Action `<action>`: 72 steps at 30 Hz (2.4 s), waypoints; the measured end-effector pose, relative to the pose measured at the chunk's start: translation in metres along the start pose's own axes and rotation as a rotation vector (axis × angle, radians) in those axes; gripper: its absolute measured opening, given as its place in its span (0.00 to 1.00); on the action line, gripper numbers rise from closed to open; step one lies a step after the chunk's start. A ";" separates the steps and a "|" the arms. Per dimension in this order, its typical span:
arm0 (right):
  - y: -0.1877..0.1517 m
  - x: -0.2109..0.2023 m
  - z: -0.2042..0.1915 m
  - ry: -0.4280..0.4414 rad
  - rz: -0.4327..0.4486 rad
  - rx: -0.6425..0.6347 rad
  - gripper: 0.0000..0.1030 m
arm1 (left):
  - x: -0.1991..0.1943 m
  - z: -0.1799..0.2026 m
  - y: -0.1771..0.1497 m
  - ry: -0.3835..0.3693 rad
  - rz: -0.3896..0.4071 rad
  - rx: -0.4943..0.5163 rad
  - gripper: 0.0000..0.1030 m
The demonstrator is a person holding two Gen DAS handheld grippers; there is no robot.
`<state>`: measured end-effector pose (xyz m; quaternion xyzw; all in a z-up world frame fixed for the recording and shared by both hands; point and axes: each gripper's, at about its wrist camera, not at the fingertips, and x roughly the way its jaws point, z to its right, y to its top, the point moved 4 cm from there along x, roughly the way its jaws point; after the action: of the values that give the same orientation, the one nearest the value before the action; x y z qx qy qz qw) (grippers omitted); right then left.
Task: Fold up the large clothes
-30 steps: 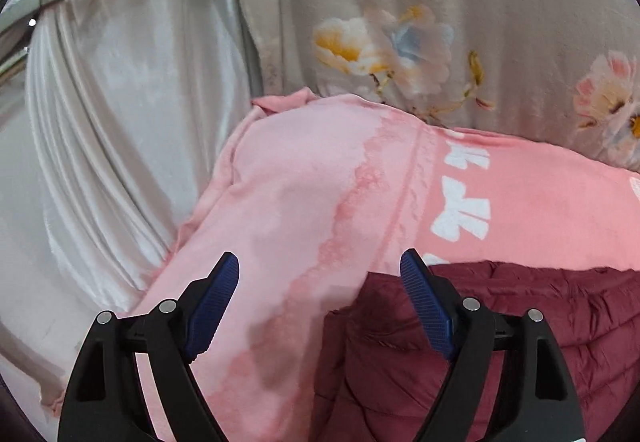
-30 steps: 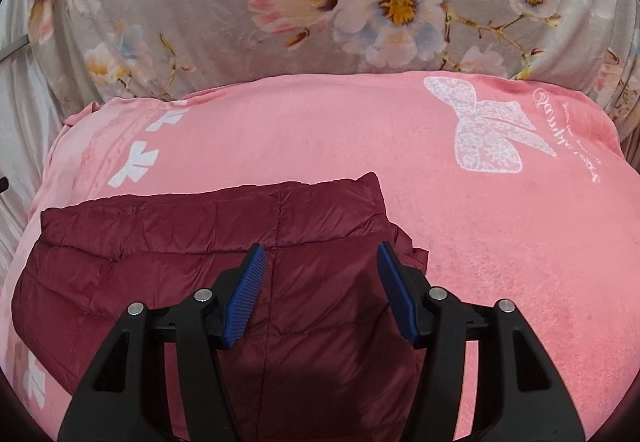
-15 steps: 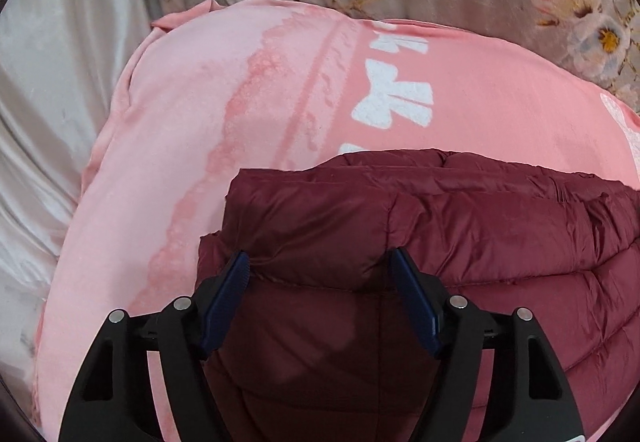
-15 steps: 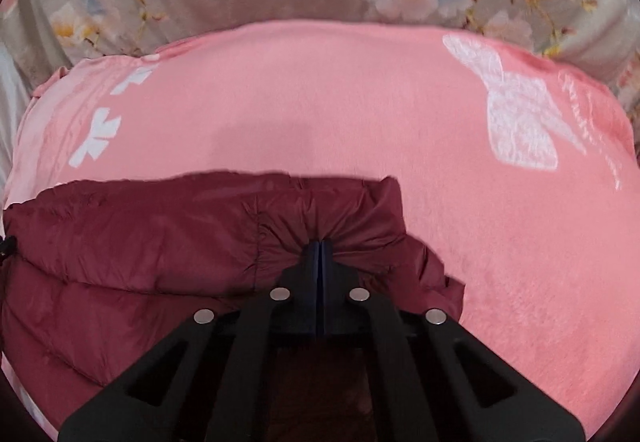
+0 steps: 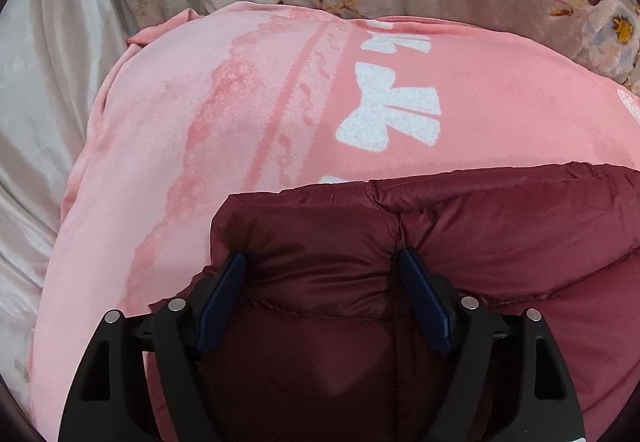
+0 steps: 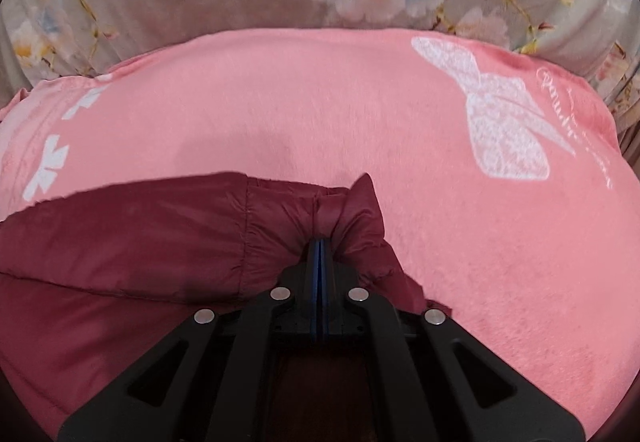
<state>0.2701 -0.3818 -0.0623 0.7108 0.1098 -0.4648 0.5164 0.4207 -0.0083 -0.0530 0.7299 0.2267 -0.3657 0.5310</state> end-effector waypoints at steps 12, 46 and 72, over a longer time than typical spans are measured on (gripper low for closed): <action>-0.003 0.007 0.004 0.033 0.005 0.030 0.00 | 0.015 -0.001 -0.003 -0.016 0.012 -0.041 0.83; -0.022 -0.012 -0.166 0.326 -0.075 -0.278 0.03 | -0.021 0.104 0.000 -0.166 -0.038 0.074 0.66; -0.021 0.022 -0.158 0.430 -0.035 -0.148 0.00 | 0.010 0.120 0.011 -0.120 0.043 0.092 0.77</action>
<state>0.3549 -0.2477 -0.0872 0.7517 0.2635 -0.3019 0.5239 0.3995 -0.1259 -0.0740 0.7350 0.1618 -0.4075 0.5173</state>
